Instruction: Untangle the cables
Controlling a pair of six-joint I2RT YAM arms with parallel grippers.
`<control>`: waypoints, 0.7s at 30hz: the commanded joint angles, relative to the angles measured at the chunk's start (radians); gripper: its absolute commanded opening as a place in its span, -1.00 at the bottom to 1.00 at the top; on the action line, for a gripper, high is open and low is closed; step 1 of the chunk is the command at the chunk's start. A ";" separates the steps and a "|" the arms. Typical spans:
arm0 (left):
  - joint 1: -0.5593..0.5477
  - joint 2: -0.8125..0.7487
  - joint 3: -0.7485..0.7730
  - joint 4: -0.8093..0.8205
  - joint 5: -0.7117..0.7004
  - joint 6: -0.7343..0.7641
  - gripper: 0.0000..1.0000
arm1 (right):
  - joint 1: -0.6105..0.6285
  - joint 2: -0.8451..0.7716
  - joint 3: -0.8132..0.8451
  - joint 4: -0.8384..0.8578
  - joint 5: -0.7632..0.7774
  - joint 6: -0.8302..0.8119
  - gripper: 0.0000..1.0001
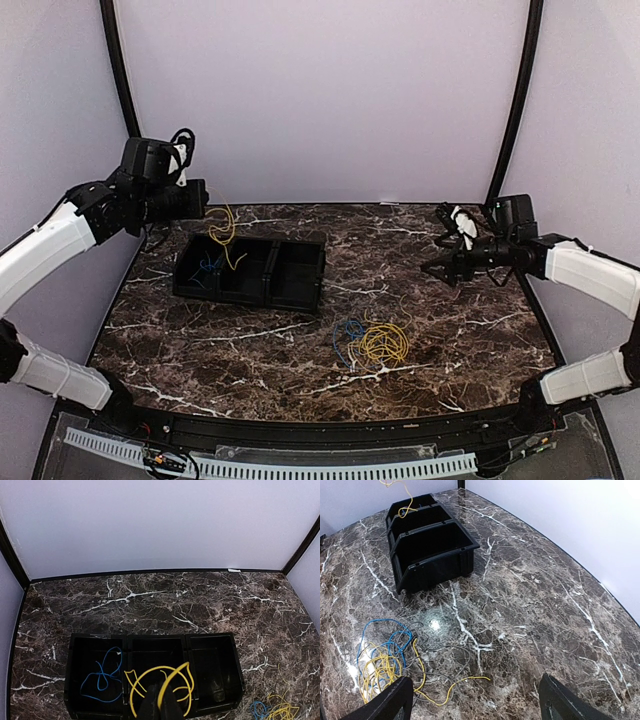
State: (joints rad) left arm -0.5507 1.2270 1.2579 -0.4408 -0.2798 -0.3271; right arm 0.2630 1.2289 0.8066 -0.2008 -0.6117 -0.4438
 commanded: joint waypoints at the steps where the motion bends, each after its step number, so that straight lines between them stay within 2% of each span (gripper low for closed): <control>1: 0.038 0.052 0.024 0.086 0.096 -0.046 -1.00 | -0.035 -0.021 -0.027 0.064 -0.005 -0.014 0.76; 7: 0.059 0.165 0.041 0.130 0.132 -0.051 -1.00 | -0.036 -0.015 -0.029 0.059 -0.012 -0.025 0.76; 21: 0.066 0.264 -0.101 0.290 0.180 -0.036 -1.00 | -0.037 -0.007 -0.035 0.057 -0.013 -0.041 0.76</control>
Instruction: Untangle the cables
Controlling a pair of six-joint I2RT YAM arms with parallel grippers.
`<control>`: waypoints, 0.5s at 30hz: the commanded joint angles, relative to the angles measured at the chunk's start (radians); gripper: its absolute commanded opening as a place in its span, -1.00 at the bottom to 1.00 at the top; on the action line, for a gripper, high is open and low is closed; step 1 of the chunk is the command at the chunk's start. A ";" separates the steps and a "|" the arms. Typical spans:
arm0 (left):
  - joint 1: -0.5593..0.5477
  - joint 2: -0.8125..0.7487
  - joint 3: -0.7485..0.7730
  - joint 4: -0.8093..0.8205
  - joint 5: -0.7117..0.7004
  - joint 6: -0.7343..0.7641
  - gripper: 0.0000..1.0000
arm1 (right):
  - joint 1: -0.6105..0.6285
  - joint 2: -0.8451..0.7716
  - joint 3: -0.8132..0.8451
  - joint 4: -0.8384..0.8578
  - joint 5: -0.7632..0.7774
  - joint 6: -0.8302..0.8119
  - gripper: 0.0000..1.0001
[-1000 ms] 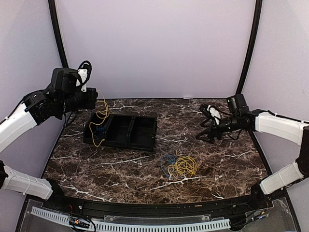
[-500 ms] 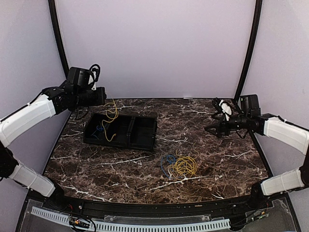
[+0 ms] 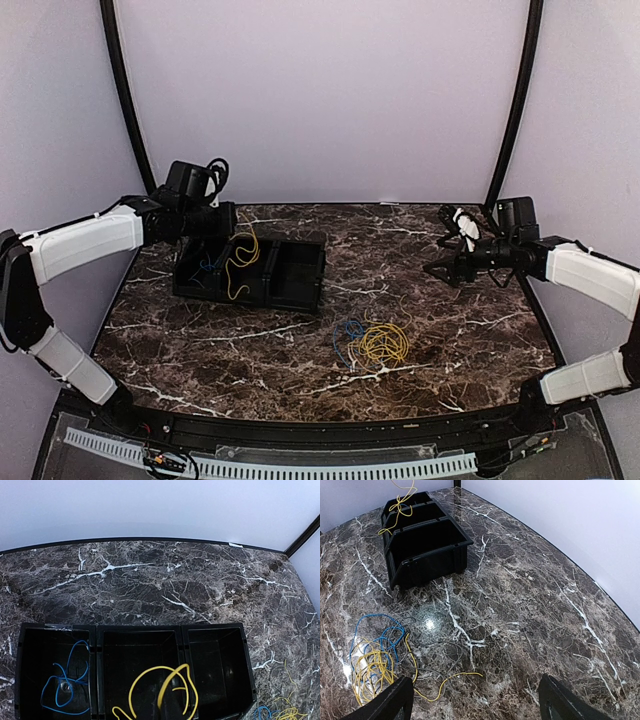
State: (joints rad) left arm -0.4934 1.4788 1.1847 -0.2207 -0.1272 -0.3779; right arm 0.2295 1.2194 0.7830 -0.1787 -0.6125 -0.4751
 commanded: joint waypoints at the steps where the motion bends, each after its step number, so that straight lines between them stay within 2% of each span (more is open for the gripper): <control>1: 0.008 0.018 -0.025 0.073 0.038 0.022 -1.00 | -0.003 0.003 -0.011 0.033 -0.013 -0.011 0.76; 4: 0.009 0.018 0.017 0.084 0.086 0.042 -1.00 | -0.004 0.005 -0.013 0.034 -0.011 -0.011 0.76; 9: 0.009 0.021 0.115 0.058 0.020 0.098 -1.00 | -0.004 0.009 -0.013 0.031 -0.009 -0.015 0.75; 12: 0.009 0.021 0.107 0.082 0.002 0.128 -1.00 | -0.004 0.009 -0.017 0.029 -0.007 -0.028 0.75; 15: 0.010 0.014 0.034 0.119 -0.003 0.127 -1.00 | -0.004 0.010 -0.021 0.023 0.009 -0.045 0.75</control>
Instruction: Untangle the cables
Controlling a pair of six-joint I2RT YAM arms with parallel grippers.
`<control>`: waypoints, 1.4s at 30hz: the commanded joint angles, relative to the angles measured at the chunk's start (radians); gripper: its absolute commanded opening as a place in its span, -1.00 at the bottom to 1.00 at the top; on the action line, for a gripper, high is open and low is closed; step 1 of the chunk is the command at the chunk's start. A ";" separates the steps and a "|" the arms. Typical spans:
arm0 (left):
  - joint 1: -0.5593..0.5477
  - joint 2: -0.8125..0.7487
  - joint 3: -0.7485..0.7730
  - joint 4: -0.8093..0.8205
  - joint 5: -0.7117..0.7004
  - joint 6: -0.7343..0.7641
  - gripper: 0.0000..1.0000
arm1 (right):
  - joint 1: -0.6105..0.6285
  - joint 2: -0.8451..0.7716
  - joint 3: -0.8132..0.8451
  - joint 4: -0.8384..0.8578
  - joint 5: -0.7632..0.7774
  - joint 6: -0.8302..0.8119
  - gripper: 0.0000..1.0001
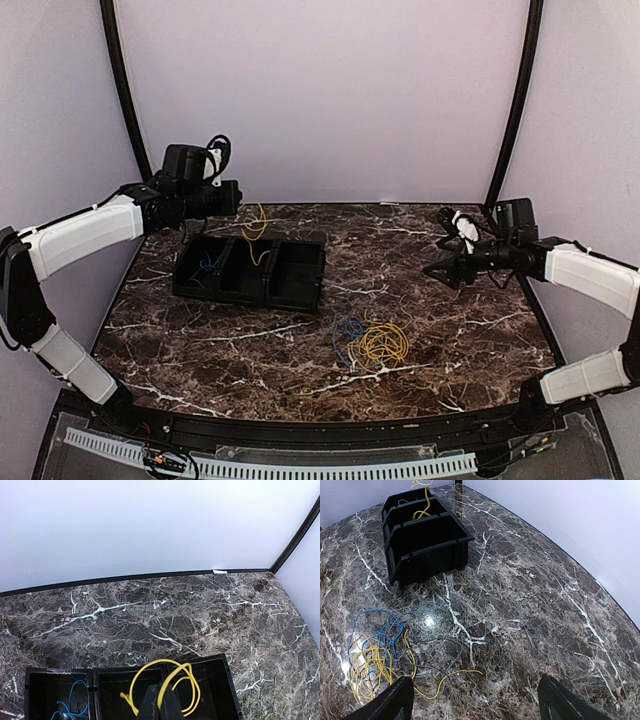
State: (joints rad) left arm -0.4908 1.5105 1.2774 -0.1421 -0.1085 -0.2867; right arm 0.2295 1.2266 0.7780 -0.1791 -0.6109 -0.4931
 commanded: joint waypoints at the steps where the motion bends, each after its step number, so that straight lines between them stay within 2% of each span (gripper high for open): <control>1: 0.008 -0.020 -0.073 0.056 -0.022 0.032 -1.00 | -0.004 0.006 -0.015 0.022 0.010 -0.031 0.75; 10: 0.008 -0.026 -0.178 0.024 -0.043 -0.032 -1.00 | -0.004 0.020 -0.010 0.008 0.005 -0.044 0.75; 31: 0.007 0.183 -0.187 0.009 0.079 -0.117 -1.00 | -0.004 0.029 0.000 -0.021 -0.010 -0.068 0.75; 33: 0.006 0.196 -0.180 0.001 0.085 -0.115 -0.94 | -0.004 0.030 0.000 -0.023 -0.011 -0.069 0.74; 34: 0.006 0.201 -0.171 -0.003 0.087 -0.114 -0.82 | -0.004 0.031 0.001 -0.023 -0.010 -0.069 0.75; 36: 0.006 0.212 -0.161 -0.018 0.091 -0.116 -0.73 | -0.004 0.032 0.001 -0.025 -0.013 -0.070 0.74; 39: 0.007 0.213 -0.157 -0.024 0.088 -0.115 -0.66 | -0.004 0.033 0.001 -0.029 -0.019 -0.072 0.74; 42: 0.006 0.196 -0.146 -0.040 0.082 -0.109 -0.44 | -0.004 0.036 0.003 -0.031 -0.020 -0.073 0.74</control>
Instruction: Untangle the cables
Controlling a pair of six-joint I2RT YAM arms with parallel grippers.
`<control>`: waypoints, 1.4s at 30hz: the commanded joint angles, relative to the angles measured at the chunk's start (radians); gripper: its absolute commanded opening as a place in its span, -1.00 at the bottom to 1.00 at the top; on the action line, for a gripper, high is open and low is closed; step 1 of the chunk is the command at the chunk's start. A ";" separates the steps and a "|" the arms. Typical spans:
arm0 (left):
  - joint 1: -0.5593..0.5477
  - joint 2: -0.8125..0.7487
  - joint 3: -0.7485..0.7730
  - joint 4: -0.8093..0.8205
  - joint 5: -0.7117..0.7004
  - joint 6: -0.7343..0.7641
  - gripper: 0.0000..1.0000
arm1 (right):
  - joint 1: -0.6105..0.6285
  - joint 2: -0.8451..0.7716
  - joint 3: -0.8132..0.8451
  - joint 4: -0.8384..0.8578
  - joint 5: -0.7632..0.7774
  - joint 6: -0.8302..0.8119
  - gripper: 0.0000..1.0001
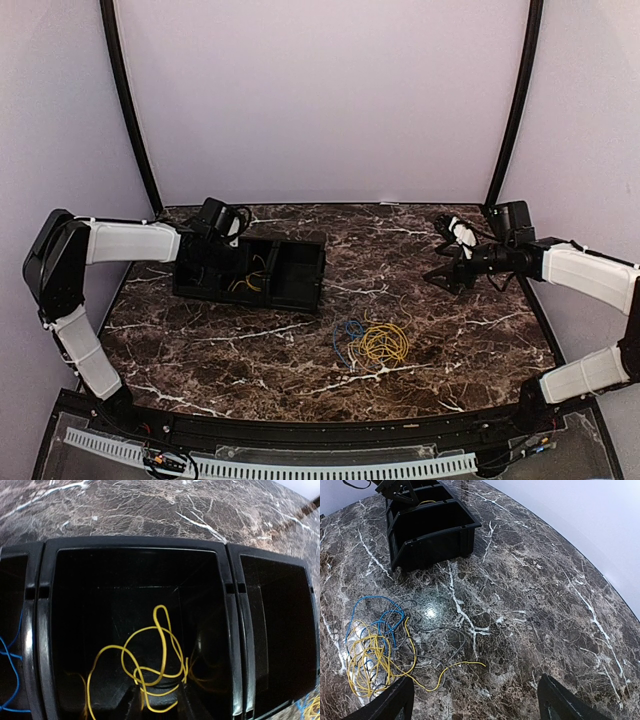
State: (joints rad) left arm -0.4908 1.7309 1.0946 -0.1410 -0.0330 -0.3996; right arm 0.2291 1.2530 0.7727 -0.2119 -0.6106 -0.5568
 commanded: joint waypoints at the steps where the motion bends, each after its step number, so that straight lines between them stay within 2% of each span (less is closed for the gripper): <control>1: 0.006 -0.044 0.036 -0.047 0.004 0.006 -0.39 | -0.004 0.009 0.008 0.002 -0.020 -0.009 0.74; 4: 0.007 -0.106 0.022 -0.050 -0.019 0.004 -0.18 | -0.004 0.010 0.008 -0.001 -0.020 -0.013 0.74; 9: 0.005 -0.288 -0.040 -0.015 0.020 0.037 -0.02 | -0.004 0.016 0.011 -0.004 -0.026 -0.012 0.74; 14: -0.012 -0.441 -0.128 0.162 0.192 0.122 0.00 | -0.003 0.022 0.013 -0.006 -0.041 -0.012 0.74; 17: -0.060 -0.446 -0.132 0.234 0.271 0.230 0.01 | -0.002 0.033 0.013 -0.002 -0.043 -0.012 0.74; 22: -0.142 -0.320 -0.072 0.313 0.302 0.444 -0.04 | -0.001 0.081 0.005 0.024 -0.042 0.035 0.72; 25: -0.144 -0.276 -0.087 0.339 0.309 0.546 -0.07 | -0.003 0.161 0.064 -0.073 -0.102 0.085 0.67; 27: -0.144 -0.258 -0.118 0.372 0.304 0.543 -0.08 | -0.004 0.200 0.097 -0.131 -0.159 0.080 0.68; 31: -0.180 -0.235 -0.132 0.363 0.313 0.498 -0.09 | -0.001 0.267 0.106 -0.122 -0.117 0.049 0.68; 33: -0.220 -0.245 -0.157 0.393 0.263 0.486 -0.09 | 0.004 0.299 0.147 -0.153 -0.145 0.047 0.65; 35: -0.256 -0.252 -0.167 0.382 0.210 0.441 -0.09 | 0.019 0.278 0.130 -0.122 -0.178 0.065 0.65; 38: -0.306 -0.272 -0.196 0.387 0.155 0.351 -0.09 | 0.056 0.209 0.077 -0.034 -0.124 0.095 0.65; 42: -0.360 -0.285 -0.205 0.369 0.127 0.198 -0.10 | 0.066 0.150 0.066 -0.042 -0.086 0.077 0.65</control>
State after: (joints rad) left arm -0.8173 1.4921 0.9047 0.2199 0.1513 -0.0372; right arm 0.2829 1.4731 0.8558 -0.3046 -0.7258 -0.4808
